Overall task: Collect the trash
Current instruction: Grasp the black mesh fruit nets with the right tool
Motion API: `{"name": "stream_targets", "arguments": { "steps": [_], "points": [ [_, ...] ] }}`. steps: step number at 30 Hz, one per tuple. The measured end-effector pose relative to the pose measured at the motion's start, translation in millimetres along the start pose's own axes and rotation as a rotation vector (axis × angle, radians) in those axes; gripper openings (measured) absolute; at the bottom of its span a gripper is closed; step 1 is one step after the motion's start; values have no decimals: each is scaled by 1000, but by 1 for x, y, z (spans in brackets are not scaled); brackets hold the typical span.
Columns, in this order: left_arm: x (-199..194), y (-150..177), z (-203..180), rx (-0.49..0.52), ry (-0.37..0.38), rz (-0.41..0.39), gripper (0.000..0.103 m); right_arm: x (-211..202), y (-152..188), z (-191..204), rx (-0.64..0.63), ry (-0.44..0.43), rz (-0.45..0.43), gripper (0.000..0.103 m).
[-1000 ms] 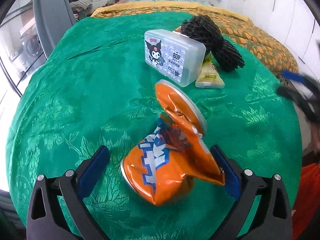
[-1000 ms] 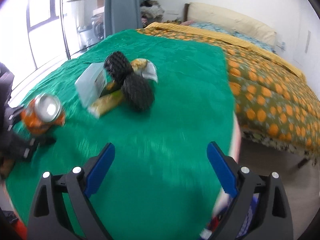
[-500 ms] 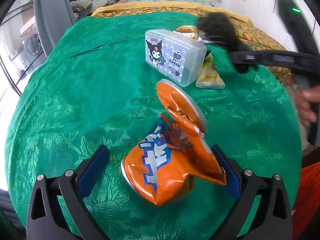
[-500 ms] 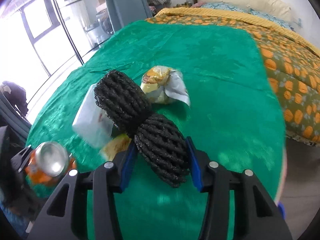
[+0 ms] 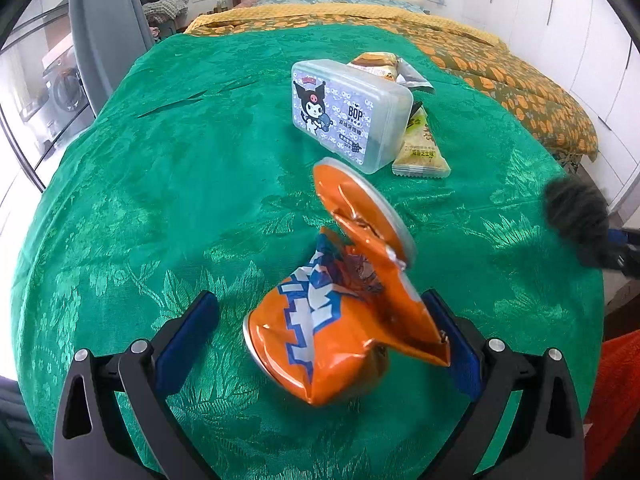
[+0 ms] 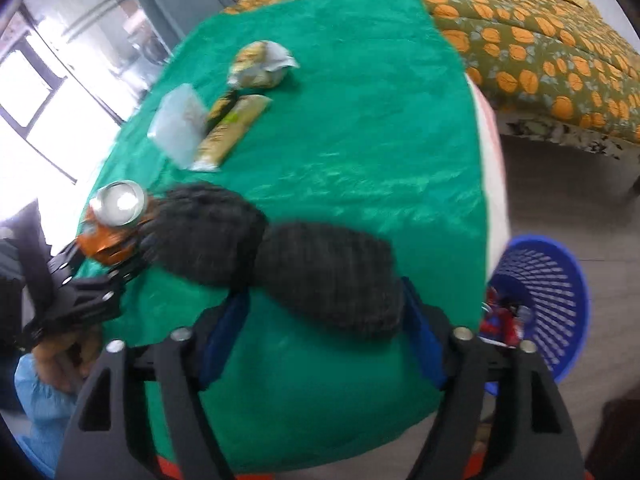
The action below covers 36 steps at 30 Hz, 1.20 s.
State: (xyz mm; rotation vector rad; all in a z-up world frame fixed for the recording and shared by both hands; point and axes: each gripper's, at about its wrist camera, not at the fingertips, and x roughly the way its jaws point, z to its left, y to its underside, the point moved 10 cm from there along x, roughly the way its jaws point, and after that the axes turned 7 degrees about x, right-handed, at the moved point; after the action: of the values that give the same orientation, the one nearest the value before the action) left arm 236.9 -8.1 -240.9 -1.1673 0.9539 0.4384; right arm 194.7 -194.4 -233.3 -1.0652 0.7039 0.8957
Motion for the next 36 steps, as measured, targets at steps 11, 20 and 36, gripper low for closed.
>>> {"name": "stream_targets", "arguments": {
  "steps": [11, 20, 36],
  "points": [
    [-1, 1, 1, 1, 1, 0, 98, -9, 24, 9, -139, 21, -214, 81],
    [-1, 1, 1, 2, 1, -1, 98, -7, 27, 8, -177, 35, -243, 83],
    [-1, 1, 1, 2, 1, -1, 98, -6, 32, 9, -201, 44, -252, 85]
  ]
}}
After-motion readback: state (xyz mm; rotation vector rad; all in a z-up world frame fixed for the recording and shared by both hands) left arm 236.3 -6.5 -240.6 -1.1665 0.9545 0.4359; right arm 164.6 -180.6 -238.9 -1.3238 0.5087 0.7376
